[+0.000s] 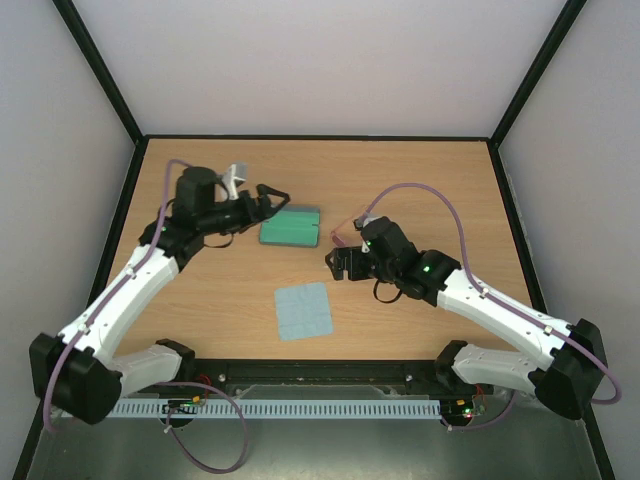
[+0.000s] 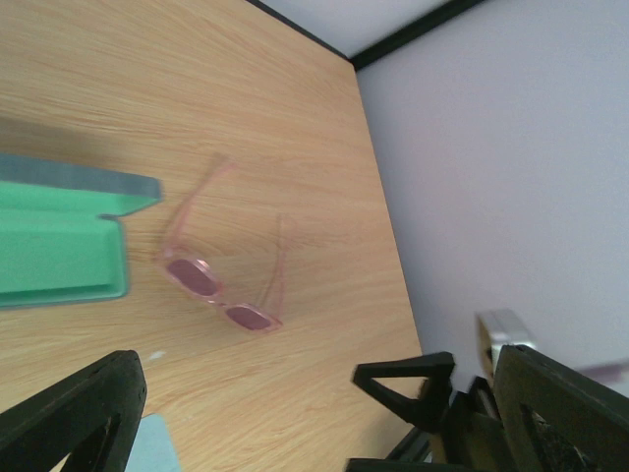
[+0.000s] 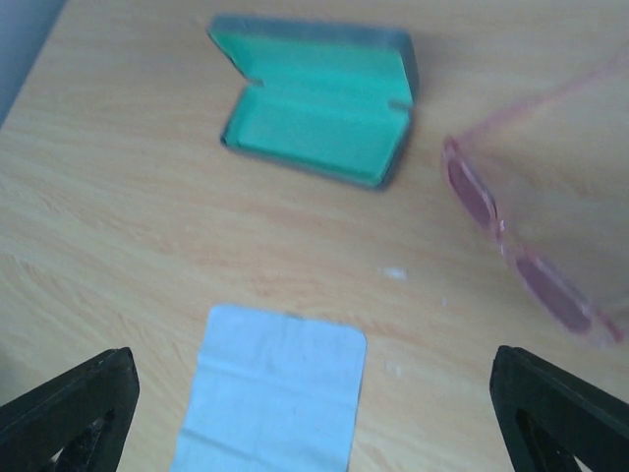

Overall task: Organize the sunglasses
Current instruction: Adjust the sunglasses case at the center of the board, then fold the glasses cleaning cloth at the center of the board.

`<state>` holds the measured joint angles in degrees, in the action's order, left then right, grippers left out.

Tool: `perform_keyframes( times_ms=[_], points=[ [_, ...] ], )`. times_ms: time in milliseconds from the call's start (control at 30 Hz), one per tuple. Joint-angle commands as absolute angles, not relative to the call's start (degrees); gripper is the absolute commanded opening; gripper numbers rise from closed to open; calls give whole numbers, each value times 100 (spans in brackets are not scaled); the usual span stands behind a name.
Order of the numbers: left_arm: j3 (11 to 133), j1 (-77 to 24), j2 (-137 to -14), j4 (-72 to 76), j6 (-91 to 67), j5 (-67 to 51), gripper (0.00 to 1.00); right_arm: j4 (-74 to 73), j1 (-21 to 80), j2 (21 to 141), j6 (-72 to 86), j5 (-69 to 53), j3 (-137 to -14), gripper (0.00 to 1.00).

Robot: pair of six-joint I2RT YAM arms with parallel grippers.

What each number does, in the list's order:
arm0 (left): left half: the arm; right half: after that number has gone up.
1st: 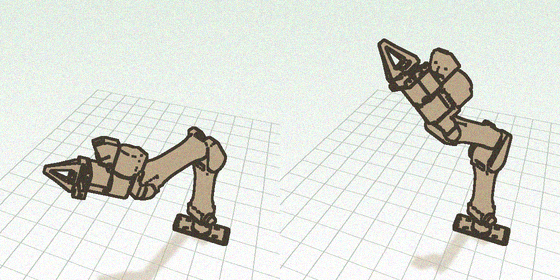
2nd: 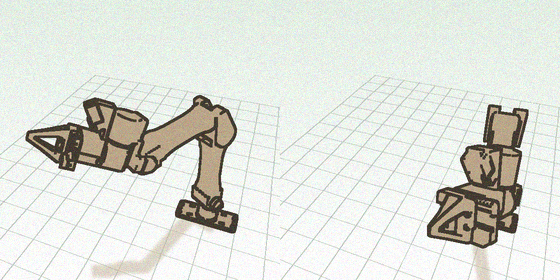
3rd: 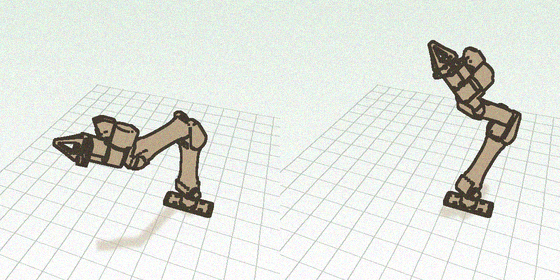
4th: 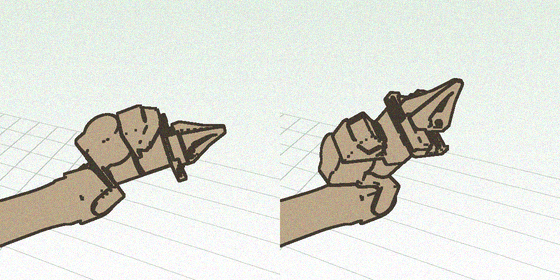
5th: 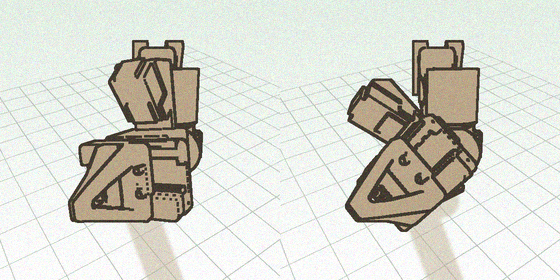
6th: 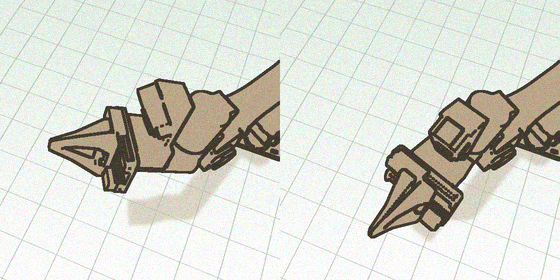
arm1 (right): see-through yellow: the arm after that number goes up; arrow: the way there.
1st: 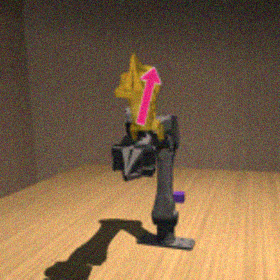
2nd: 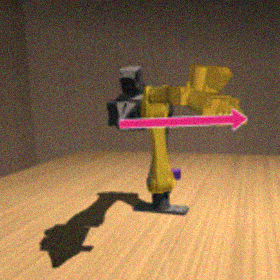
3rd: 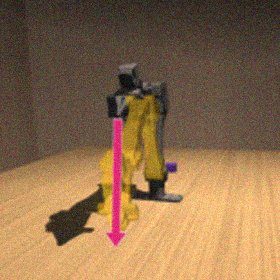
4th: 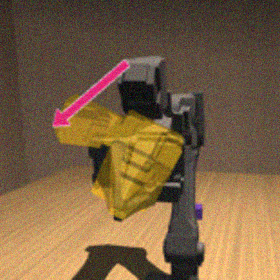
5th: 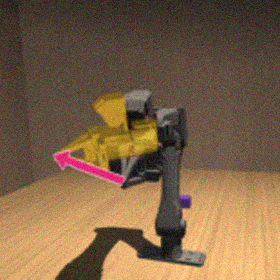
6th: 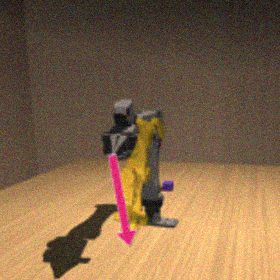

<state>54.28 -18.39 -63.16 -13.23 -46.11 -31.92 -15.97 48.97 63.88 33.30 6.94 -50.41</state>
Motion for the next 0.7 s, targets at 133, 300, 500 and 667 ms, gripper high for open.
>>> perform_keyframes(
  times_ms=[133, 300, 500, 667],
  points=[
    [5682, -3105, -6384, -2019, -4461, -1598, 99, -2228, 4409, 5958, 3604, -872, -4630, 89],
    [4177, -3146, -5232, -1537, -5258, -1114, 93, -1893, 4410, 6089, 3830, -1134, -4285, 60],
    [3541, -3215, -5248, -1736, -5075, -628, 99, -1956, 4486, 7027, 3494, -829, -4531, 47],
    [3323, -3210, -5353, -1776, -4881, -557, 99, -1820, 4784, 7407, 3275, -166, -4686, 43]
  ],
)
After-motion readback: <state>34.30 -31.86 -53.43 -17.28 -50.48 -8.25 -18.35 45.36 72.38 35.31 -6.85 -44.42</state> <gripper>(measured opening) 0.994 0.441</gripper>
